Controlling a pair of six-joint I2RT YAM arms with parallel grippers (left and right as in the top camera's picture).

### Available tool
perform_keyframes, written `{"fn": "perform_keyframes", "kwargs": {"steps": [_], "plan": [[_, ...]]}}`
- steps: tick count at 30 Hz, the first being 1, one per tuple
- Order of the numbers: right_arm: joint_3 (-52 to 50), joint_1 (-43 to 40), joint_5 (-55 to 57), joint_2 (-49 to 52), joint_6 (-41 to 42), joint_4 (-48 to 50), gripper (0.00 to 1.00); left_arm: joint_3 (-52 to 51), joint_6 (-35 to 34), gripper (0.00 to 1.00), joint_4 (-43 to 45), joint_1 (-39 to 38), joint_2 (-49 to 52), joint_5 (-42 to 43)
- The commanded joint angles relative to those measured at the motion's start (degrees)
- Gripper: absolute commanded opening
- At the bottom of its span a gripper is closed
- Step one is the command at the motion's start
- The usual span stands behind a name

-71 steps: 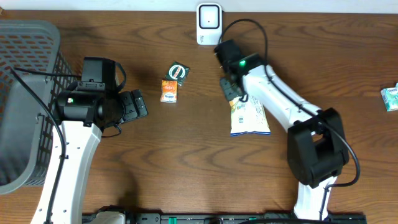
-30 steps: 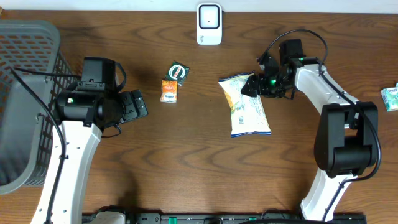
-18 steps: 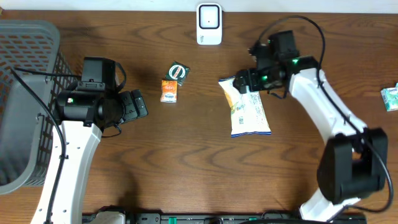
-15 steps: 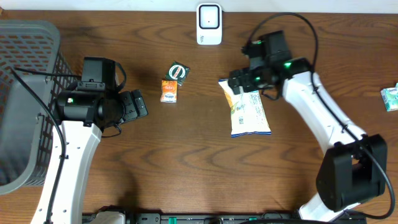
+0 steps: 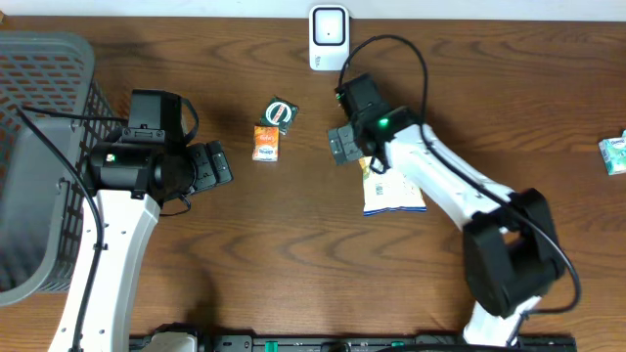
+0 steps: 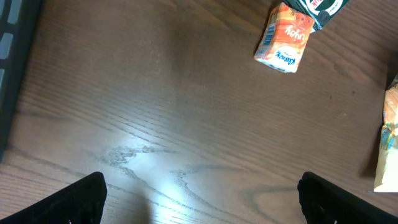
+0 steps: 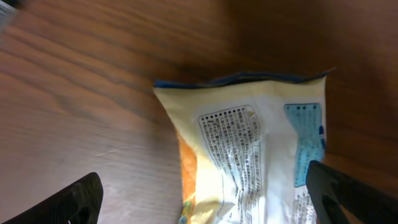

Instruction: Scan the item barcode

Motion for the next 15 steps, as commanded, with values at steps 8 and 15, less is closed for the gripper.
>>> {"fn": "perform_keyframes", "kwargs": {"steps": [8,15], "plan": [[0.0,1.2,12.3,9.8,1.4,-0.3,0.99,0.0,0.1,0.98,-0.3,0.3,0.0,-0.2],[0.0,1.2,12.1,12.5,1.4,-0.4,0.66,0.0,0.1,0.98,-0.3,0.3,0.0,-0.2]]}}
